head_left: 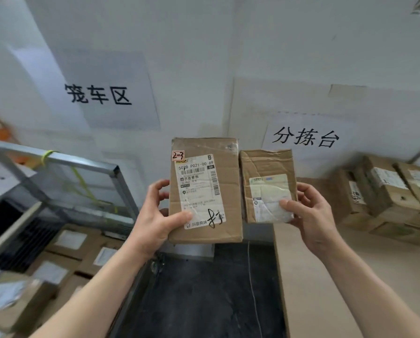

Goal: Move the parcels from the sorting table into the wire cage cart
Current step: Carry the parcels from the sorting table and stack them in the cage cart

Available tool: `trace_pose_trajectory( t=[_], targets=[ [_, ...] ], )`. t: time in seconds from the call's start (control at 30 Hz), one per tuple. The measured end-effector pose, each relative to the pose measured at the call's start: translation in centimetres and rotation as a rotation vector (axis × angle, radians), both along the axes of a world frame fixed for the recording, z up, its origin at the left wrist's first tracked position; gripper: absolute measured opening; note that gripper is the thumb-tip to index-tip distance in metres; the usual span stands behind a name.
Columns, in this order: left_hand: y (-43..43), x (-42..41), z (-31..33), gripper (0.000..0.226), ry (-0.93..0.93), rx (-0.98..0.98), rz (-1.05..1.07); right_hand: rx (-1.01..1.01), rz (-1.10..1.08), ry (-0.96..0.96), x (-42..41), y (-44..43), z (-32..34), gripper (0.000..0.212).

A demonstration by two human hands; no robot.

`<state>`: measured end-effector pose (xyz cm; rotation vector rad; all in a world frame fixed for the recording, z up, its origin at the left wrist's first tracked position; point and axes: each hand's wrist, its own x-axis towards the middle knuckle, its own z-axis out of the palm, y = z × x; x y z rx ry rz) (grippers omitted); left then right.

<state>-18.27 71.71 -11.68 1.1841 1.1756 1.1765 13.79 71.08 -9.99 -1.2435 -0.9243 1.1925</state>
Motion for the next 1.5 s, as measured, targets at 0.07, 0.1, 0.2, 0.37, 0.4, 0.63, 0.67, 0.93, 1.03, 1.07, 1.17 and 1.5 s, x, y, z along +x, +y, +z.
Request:
trace_pose_trajectory(
  t=[0.07,0.1,0.2,0.37,0.4,0.63,0.67,0.93,1.03,1.07,1.17,1.5],
  targets=[
    [-1.0,-2.0,-0.1,0.086,-0.014,0.008,0.039,0.001,0.034,-0.013,-2.0,0.1,0.3,0.048],
    [-1.4,-3.0,-0.2,0.087,-0.025,0.013,0.056,0.006,0.051,-0.021,-3.2,0.2,0.4,0.05],
    [-2.9,-6.6,-0.4,0.092,-0.055,0.007,0.101,0.021,0.109,-0.066,-7.0,0.3,0.7,0.048],
    [-5.5,-13.8,-0.8,0.092,-0.039,-0.011,0.177,0.038,0.188,-0.134,-14.6,0.4,0.7,0.036],
    [-6.1,-15.4,-0.8,0.091,-0.034,-0.016,0.192,0.041,0.202,-0.14,-16.2,0.4,0.6,0.036],
    [-9.7,-25.7,-1.2,0.084,-0.05,-0.013,0.311,0.046,0.328,-0.122,-27.5,0.6,0.6,0.039],
    [-10.2,-27.0,-1.3,0.086,-0.061,-0.012,0.33,0.046,0.342,-0.122,-28.9,0.7,0.5,0.041],
    [-14.1,-35.3,-1.7,0.083,-0.051,-0.01,0.473,0.07,0.491,-0.103,-39.0,1.7,-0.6,0.052],
    [-15.4,-37.2,-1.7,0.081,-0.072,-0.003,0.535,0.047,0.541,-0.116,-42.0,2.3,-1.2,0.076],
    [-15.8,-37.7,-1.9,0.082,-0.084,-0.001,0.559,0.043,0.556,-0.11,-43.0,2.5,-1.3,0.085],
    [-16.7,-39.1,-2.8,0.082,-0.079,-0.015,0.633,0.019,0.59,-0.088,-45.6,3.0,-1.8,0.089],
    [-16.7,-41.6,-6.1,0.081,-0.03,-0.137,0.859,-0.076,0.776,-0.129,-51.9,8.0,-5.0,0.031]
  ],
)
